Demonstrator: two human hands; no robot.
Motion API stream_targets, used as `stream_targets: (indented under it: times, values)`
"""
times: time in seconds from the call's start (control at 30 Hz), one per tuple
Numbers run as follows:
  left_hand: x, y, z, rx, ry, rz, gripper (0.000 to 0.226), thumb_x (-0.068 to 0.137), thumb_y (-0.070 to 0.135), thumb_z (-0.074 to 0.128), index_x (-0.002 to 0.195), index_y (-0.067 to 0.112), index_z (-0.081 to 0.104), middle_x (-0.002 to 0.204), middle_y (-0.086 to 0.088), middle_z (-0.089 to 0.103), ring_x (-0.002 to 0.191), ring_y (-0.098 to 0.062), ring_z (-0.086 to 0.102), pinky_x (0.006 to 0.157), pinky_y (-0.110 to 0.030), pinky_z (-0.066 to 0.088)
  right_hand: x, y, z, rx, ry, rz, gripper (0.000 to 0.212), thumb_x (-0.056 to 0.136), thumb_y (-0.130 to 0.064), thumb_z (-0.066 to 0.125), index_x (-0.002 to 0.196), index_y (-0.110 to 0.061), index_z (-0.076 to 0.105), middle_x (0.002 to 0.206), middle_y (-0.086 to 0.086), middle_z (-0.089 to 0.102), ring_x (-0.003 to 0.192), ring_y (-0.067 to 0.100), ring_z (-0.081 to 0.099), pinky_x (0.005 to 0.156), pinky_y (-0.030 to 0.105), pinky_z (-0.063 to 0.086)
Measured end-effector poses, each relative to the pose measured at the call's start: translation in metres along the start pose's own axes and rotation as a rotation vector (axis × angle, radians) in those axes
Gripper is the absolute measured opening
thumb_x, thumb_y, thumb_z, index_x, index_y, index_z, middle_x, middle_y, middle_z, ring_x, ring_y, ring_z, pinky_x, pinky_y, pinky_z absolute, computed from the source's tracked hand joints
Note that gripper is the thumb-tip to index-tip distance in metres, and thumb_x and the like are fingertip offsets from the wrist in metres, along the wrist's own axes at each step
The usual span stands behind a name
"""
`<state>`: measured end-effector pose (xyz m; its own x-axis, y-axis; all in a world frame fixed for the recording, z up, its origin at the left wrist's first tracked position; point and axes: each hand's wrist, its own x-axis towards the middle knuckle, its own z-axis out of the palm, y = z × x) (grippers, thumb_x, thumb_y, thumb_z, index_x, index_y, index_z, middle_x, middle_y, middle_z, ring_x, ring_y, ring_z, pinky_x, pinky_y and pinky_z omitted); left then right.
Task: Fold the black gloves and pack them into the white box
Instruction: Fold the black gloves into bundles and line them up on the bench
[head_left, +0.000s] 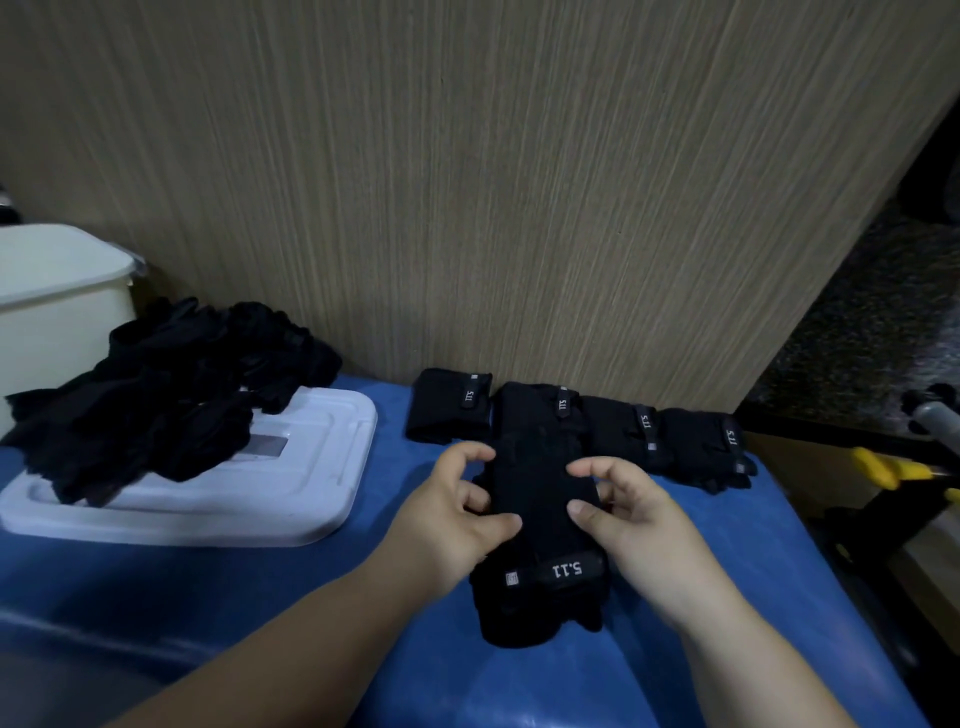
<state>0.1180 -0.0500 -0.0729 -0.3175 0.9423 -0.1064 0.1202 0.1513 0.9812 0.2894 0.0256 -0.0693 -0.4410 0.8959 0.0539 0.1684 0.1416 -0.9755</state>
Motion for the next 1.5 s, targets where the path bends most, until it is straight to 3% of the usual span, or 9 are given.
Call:
stream_targets:
  times: [0.17,0.27,0.4,0.57,0.67,0.83,1.0,1.3,1.5]
  values:
    - [-0.005,-0.007,-0.001,0.052,0.035,0.065,0.04,0.082,0.01,0.07,0.101,0.04,0.053,0.081,-0.002,0.05,0.062,-0.015,0.051,0.062,-0.025,0.048,0.005,0.005,0.004,-0.049,0.024,-0.055,0.034,0.086,-0.002,0.065,0.089,-0.035,0.068,0.074,-0.012,0.046,0.059,0.008,0.043,0.059,0.022,0.041]
    - [-0.006,-0.012,-0.004,0.366,0.076,0.141,0.023,0.084,0.02,0.068,0.092,0.038,0.057,0.086,0.009,0.044,0.063,-0.005,0.045,0.064,-0.013,0.042,0.007,0.008,0.007,-0.173,0.047,-0.047,0.026,0.086,-0.004,0.065,0.093,-0.03,0.066,0.076,-0.01,0.048,0.052,0.0,0.04,0.057,0.013,0.038]
    - [-0.011,-0.015,-0.003,0.665,0.092,0.248,0.016,0.086,0.029,0.065,0.101,0.034,0.059,0.095,0.017,0.04,0.083,-0.001,0.046,0.076,-0.009,0.037,0.011,0.018,0.01,-0.359,0.012,0.015,0.027,0.086,-0.012,0.067,0.091,-0.038,0.063,0.09,-0.008,0.06,0.069,0.005,0.053,0.066,0.014,0.044]
    - [-0.01,-0.014,-0.004,0.748,0.055,0.499,0.028,0.086,0.019,0.062,0.109,0.035,0.063,0.124,0.03,0.041,0.118,0.011,0.027,0.104,-0.013,0.021,0.012,0.017,0.005,-0.426,0.03,-0.015,0.033,0.083,-0.012,0.07,0.09,-0.043,0.062,0.088,-0.008,0.055,0.064,0.004,0.049,0.06,0.01,0.04]
    - [-0.01,-0.014,-0.005,0.771,-0.058,0.497,0.034,0.097,0.029,0.049,0.129,0.038,0.054,0.137,0.027,0.044,0.128,0.015,0.021,0.106,-0.004,0.008,0.01,0.013,-0.001,-0.474,0.04,-0.114,0.037,0.08,-0.012,0.073,0.092,-0.045,0.062,0.109,-0.016,0.052,0.09,-0.004,0.053,0.079,0.005,0.04]
    - [-0.004,-0.022,-0.008,0.953,-0.269,0.384,0.044,0.102,0.042,0.03,0.146,0.039,0.029,0.154,0.025,0.017,0.143,0.005,0.0,0.119,-0.027,0.001,0.008,0.011,-0.006,-0.521,-0.19,-0.245,0.041,0.088,-0.013,0.066,0.11,-0.047,0.061,0.134,-0.032,0.043,0.132,-0.012,0.03,0.111,0.019,0.027]
    - [-0.001,-0.026,-0.015,1.064,-0.321,0.382,0.05,0.1,0.05,0.024,0.149,0.041,0.019,0.157,0.025,0.007,0.141,0.008,-0.007,0.119,-0.031,-0.007,0.008,0.016,-0.011,-0.729,-0.442,-0.168,0.041,0.101,-0.027,0.045,0.136,-0.046,0.04,0.146,-0.034,0.022,0.142,-0.008,0.0,0.116,0.018,0.006]
    - [0.0,-0.023,-0.03,1.074,-0.318,0.327,0.05,0.1,0.05,0.031,0.148,0.045,0.019,0.155,0.029,0.008,0.143,0.004,-0.005,0.12,-0.035,-0.001,0.007,0.02,-0.03,-0.947,-0.526,-0.068,0.049,0.104,-0.035,0.032,0.143,-0.054,0.009,0.145,-0.033,-0.001,0.143,0.001,-0.012,0.119,0.027,0.0]
    - [-0.002,-0.018,-0.043,0.896,-0.232,0.524,0.058,0.089,0.019,0.061,0.138,0.043,0.041,0.138,0.035,0.032,0.134,0.014,0.015,0.115,-0.02,0.016,0.002,0.017,-0.039,-0.789,-0.415,-0.099,0.072,0.091,-0.001,0.052,0.12,-0.065,0.04,0.145,-0.037,0.015,0.14,-0.01,0.014,0.115,0.016,0.014]
